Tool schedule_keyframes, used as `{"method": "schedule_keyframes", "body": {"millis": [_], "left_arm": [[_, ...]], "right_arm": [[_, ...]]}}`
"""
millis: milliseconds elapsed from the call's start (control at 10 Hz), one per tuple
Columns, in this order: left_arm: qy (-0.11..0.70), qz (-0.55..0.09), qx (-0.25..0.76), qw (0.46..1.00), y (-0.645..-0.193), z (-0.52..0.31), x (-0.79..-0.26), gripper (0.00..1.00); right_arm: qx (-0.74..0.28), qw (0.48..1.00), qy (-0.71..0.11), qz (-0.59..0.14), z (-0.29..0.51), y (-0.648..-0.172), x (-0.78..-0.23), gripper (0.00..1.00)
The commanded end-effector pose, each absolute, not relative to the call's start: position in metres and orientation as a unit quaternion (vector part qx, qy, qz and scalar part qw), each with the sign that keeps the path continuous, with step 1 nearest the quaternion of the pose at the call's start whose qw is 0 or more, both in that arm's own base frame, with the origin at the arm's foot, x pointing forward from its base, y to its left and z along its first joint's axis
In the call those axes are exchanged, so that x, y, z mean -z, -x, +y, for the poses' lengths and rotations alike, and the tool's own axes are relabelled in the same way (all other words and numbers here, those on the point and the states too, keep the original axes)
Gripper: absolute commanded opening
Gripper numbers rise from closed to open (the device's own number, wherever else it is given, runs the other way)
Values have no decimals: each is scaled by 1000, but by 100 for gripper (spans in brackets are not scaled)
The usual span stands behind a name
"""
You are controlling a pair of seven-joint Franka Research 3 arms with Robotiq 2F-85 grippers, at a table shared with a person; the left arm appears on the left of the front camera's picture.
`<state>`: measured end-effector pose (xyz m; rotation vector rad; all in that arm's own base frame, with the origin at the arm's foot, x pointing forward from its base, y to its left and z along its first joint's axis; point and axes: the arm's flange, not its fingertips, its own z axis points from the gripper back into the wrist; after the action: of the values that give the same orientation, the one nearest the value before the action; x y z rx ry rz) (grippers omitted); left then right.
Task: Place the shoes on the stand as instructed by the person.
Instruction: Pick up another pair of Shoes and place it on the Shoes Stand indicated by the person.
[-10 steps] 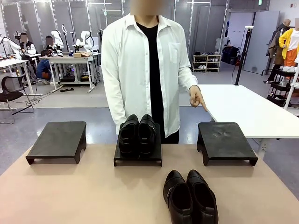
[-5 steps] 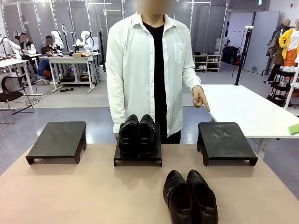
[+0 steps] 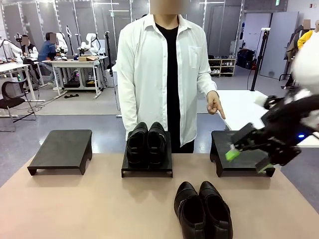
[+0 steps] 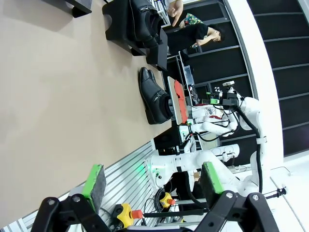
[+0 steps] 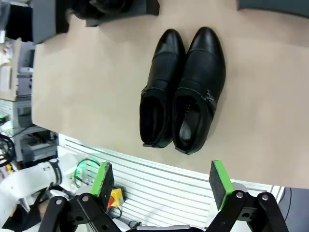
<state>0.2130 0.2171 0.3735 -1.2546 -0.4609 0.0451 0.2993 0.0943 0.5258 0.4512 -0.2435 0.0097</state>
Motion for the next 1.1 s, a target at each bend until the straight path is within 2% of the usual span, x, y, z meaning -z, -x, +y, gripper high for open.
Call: {"method": "schedule_keyframes", "body": {"millis": [0,500,1000], "left_arm": [[587,-221,-15,779,-214,219,-377,100],[587,-221,-15,779,-214,219,-377,100],[587,-221,-15,779,-214,219,-377,100]], "right_arm": [[18,976,-192,-101,120,-310,-506,100],[17,988,-110,-109,177,-324,-430,100],[12,993,-80,-90,199,-330,-373,100]]}}
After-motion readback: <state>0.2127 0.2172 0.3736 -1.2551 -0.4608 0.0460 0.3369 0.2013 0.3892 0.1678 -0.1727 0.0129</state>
